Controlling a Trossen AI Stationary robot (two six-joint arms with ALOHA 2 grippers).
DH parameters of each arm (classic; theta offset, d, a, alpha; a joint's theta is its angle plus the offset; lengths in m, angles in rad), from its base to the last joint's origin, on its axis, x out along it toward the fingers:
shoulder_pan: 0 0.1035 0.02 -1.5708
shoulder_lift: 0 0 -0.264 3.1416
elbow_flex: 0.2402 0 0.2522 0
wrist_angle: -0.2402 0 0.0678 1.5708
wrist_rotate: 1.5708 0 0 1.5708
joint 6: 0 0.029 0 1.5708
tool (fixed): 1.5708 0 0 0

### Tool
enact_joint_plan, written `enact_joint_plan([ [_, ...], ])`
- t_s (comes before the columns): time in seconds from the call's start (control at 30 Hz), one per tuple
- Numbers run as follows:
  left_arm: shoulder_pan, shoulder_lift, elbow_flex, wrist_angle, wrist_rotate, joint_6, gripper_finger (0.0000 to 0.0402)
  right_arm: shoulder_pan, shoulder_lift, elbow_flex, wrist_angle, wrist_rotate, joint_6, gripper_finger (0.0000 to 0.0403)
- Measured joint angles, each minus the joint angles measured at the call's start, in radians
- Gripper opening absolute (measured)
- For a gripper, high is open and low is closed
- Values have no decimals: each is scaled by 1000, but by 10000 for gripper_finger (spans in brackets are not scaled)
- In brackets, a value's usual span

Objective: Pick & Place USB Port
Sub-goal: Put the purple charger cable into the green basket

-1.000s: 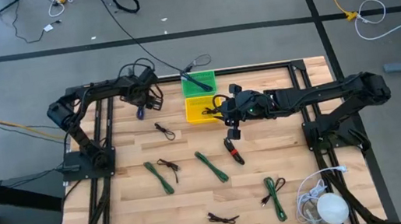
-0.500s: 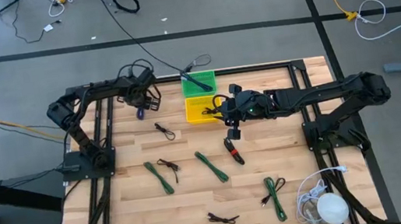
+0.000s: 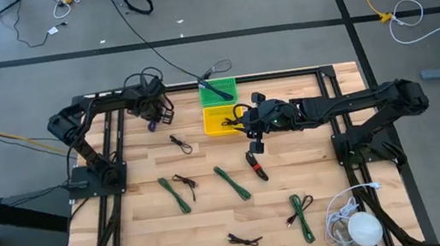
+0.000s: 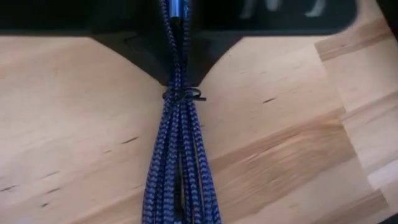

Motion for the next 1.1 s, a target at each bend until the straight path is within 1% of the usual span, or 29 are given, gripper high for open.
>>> enact_joint_plan([
  [0.07, -1, 0, 0, 0, -3, 3, 21, 0, 0, 0, -2, 0, 4, 120],
  [0.17, -1, -3, -1, 0, -6, 26, 21, 0, 0, 0, -4, 0, 7, 120],
  [0.23, -1, -27, -4, 4, 11, 33, 20, 0, 0, 0, -11, 0, 16, 120],
  [0.33, -21, -103, -13, -2, 77, 69, 10, 0, 0, 0, -28, 1, 27, 120],
  [0.47, -68, -277, -8, 24, 154, 109, 10, -1, 0, 0, -18, 1, 27, 120],
  [0.63, -167, -497, -7, 94, 232, 152, 10, -1, 0, 0, 40, 1, 27, 120],
  [0.8, -292, -669, -7, 170, 253, 189, 10, -1, 0, 0, 125, 1, 27, 120],
  [0.9, -382, -742, -15, 242, 256, 230, 10, -1, 0, 0, 162, 0, 27, 120],
  [1.0, -458, -785, -48, 349, 293, 241, 10, 0, 0, 0, 198, 0, 33, 120],
  [1.1, -529, -798, -103, 508, 320, 233, 10, -1, 0, 0, 252, -60, 34, 120],
])
